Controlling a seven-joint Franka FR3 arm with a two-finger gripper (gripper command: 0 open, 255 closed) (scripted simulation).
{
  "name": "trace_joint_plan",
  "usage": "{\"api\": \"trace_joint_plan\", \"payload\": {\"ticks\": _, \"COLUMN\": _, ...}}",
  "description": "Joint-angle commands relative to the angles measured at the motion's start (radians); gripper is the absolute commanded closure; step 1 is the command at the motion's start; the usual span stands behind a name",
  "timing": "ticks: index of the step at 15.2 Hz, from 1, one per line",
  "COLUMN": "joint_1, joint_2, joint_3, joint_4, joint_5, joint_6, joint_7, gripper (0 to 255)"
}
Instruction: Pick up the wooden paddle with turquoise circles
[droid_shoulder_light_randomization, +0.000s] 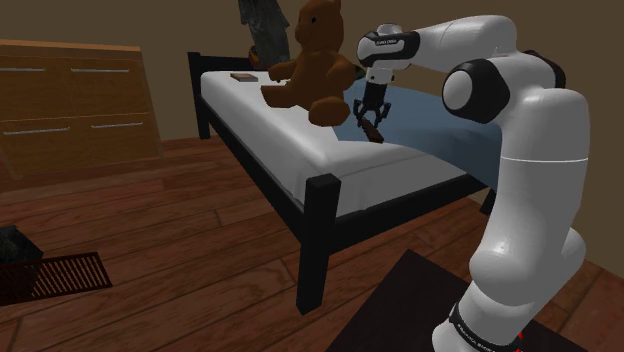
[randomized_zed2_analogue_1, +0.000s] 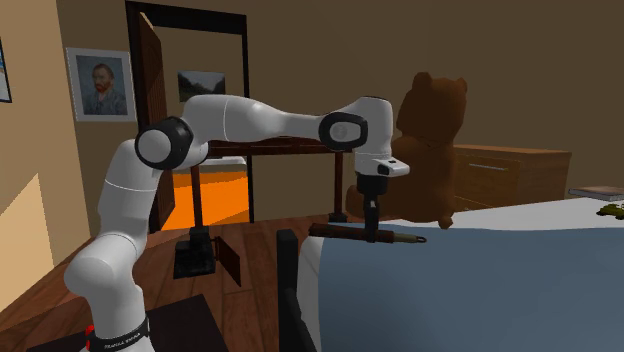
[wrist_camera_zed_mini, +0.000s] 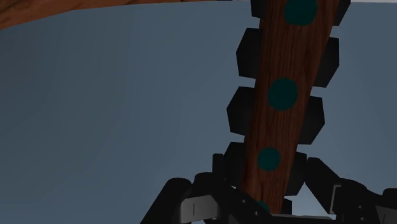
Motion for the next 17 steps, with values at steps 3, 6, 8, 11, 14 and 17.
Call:
{"api": "trace_joint_plan", "payload": {"ticks": 3, "joint_1": -0.003, "joint_2": 0.005, "joint_3": 0.000, "joint_4": 0.034, "joint_5": 0.001, "joint_6": -0.030, "joint_7": 0.000, "gripper": 255}}
{"api": "trace_joint_plan", "payload": {"ticks": 6, "joint_1": -0.007, "joint_2": 0.015, "joint_3": -0.001, "joint_4": 0.089, "joint_5": 0.003, "joint_6": -0.075, "joint_7": 0.001, "gripper": 255}}
{"api": "trace_joint_plan", "payload": {"ticks": 8, "joint_1": -0.010, "joint_2": 0.024, "joint_3": -0.001, "joint_4": 0.129, "joint_5": 0.005, "joint_6": -0.107, "joint_7": 0.002, "gripper": 255}}
{"api": "trace_joint_plan", "payload": {"ticks": 11, "joint_1": -0.017, "joint_2": 0.040, "joint_3": -0.001, "joint_4": 0.195, "joint_5": 0.010, "joint_6": -0.156, "joint_7": 0.002, "gripper": 255}}
{"api": "trace_joint_plan", "payload": {"ticks": 14, "joint_1": -0.025, "joint_2": 0.062, "joint_3": -0.001, "joint_4": 0.270, "joint_5": 0.015, "joint_6": -0.210, "joint_7": 0.003, "gripper": 255}}
{"api": "trace_joint_plan", "payload": {"ticks": 17, "joint_1": -0.032, "joint_2": 0.082, "joint_3": -0.001, "joint_4": 0.331, "joint_5": 0.020, "joint_6": -0.251, "joint_7": 0.004, "gripper": 255}}
